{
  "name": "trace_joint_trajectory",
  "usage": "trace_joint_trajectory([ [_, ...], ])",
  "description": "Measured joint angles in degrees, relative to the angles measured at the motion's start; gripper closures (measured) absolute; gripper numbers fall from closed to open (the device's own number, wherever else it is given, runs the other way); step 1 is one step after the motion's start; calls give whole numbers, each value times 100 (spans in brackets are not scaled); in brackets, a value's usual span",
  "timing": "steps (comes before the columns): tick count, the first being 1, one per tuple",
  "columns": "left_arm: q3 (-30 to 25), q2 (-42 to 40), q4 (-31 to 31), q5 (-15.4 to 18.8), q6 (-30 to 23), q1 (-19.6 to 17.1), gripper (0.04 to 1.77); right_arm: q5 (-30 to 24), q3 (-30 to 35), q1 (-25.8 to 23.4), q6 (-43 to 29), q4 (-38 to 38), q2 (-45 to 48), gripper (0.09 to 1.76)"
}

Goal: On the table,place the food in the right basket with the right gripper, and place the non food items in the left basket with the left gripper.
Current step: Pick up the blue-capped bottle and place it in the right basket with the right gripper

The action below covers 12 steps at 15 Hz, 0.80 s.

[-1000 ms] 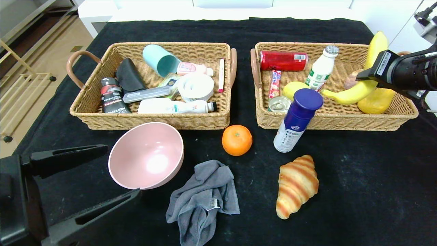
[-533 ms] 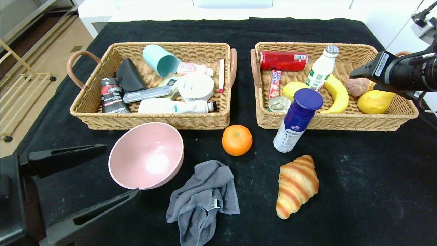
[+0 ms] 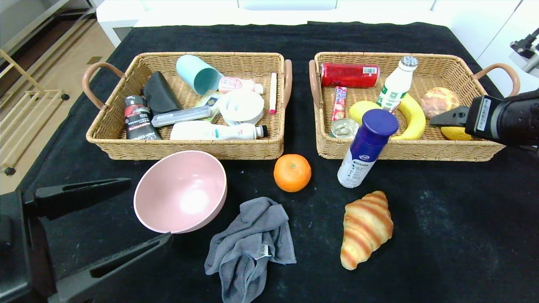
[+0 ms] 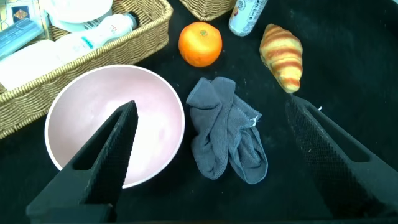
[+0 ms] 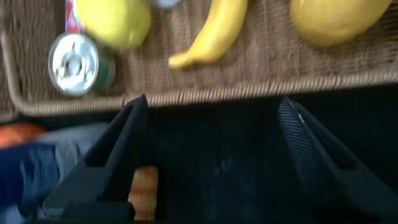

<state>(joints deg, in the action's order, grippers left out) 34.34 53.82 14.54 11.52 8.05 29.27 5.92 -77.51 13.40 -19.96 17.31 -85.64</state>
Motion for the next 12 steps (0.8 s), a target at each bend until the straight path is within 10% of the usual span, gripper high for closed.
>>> trace_joint_trajectory([
  [12, -30, 26, -7, 9, 79, 0, 9, -271, 2592, 1747, 1434, -673, 2054, 18],
])
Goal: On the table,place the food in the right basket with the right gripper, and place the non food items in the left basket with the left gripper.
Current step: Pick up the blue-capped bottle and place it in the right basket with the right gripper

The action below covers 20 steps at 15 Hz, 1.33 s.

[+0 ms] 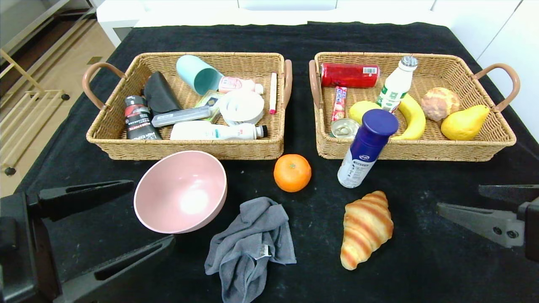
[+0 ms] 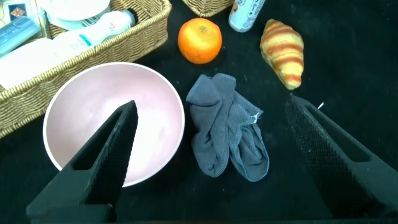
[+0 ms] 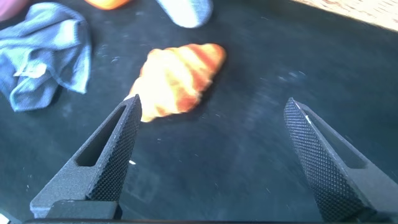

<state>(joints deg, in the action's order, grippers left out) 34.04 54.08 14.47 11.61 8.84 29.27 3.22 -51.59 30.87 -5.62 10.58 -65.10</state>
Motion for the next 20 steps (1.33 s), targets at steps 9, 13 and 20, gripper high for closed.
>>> trace_joint_trajectory([
  [9, -11, 35, 0, -6, 9, 0, 9, 555, 479, 816, 310, -1627, -660, 15],
  [13, -6, 27, 0, -9, 9, 0, 9, 638, 394, 990, 328, -1829, -1078, 15],
  [20, -2, 0, 0, -9, 17, 0, 9, 1296, 16, 1083, 380, -2405, -1674, 15],
])
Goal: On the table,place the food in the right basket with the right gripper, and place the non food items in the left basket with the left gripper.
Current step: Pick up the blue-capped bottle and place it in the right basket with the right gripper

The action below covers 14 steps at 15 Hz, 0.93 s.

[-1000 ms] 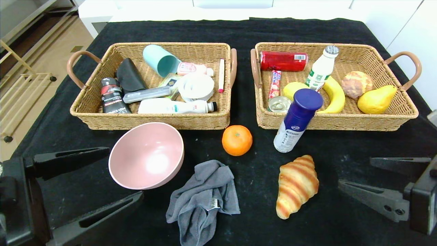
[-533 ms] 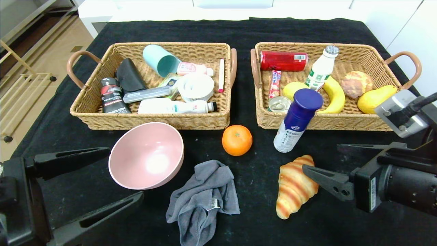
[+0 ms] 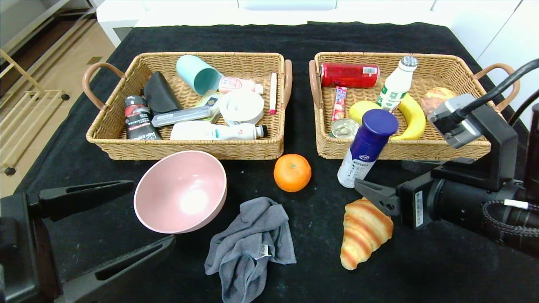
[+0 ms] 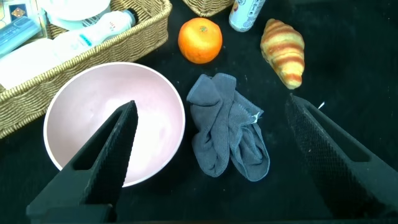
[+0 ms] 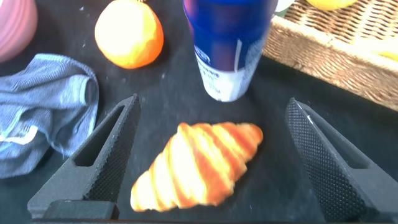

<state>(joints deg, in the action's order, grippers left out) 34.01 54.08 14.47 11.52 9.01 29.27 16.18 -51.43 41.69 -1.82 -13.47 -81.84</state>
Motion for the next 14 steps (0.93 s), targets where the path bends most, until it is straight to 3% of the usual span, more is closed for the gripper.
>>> trace_joint_trajectory([
  [14, 0, -44, 5, 0, 50, 0, 9, 507, -457, -96, -11, -1089, -752, 14],
])
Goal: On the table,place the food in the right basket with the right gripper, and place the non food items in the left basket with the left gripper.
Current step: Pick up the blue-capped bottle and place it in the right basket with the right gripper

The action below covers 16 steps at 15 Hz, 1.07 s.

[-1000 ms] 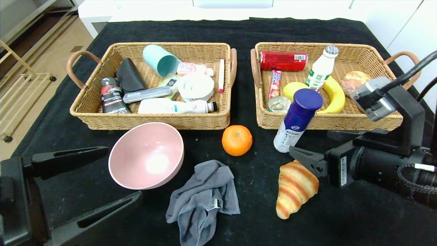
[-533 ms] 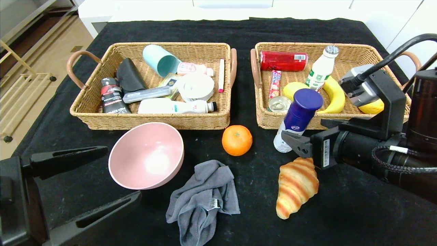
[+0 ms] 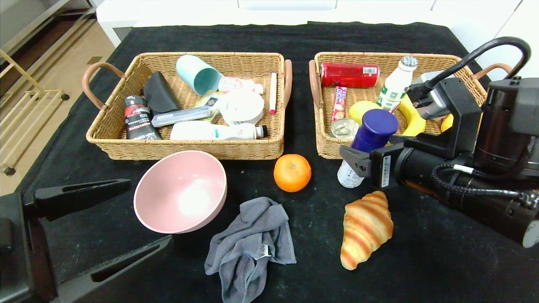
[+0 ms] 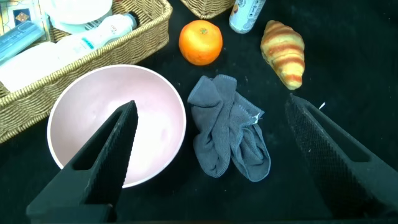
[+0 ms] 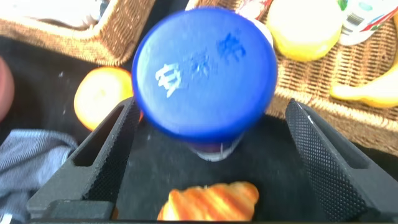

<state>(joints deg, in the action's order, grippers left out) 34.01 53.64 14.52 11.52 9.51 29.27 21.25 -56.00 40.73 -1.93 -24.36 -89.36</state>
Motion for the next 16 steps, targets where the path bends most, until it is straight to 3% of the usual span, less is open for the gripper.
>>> trace_joint_trajectory([
  [11, -9, -17, -5, 7, 11, 0, 9, 132, -160, -137, -18, -518, -438, 14],
  [12, -9, -22, -5, 5, 11, 0, 9, 162, -163, -137, -11, -524, -458, 22],
  [16, -9, -34, -5, 9, 20, 0, 9, 195, -166, -145, -7, -527, -518, 83],
])
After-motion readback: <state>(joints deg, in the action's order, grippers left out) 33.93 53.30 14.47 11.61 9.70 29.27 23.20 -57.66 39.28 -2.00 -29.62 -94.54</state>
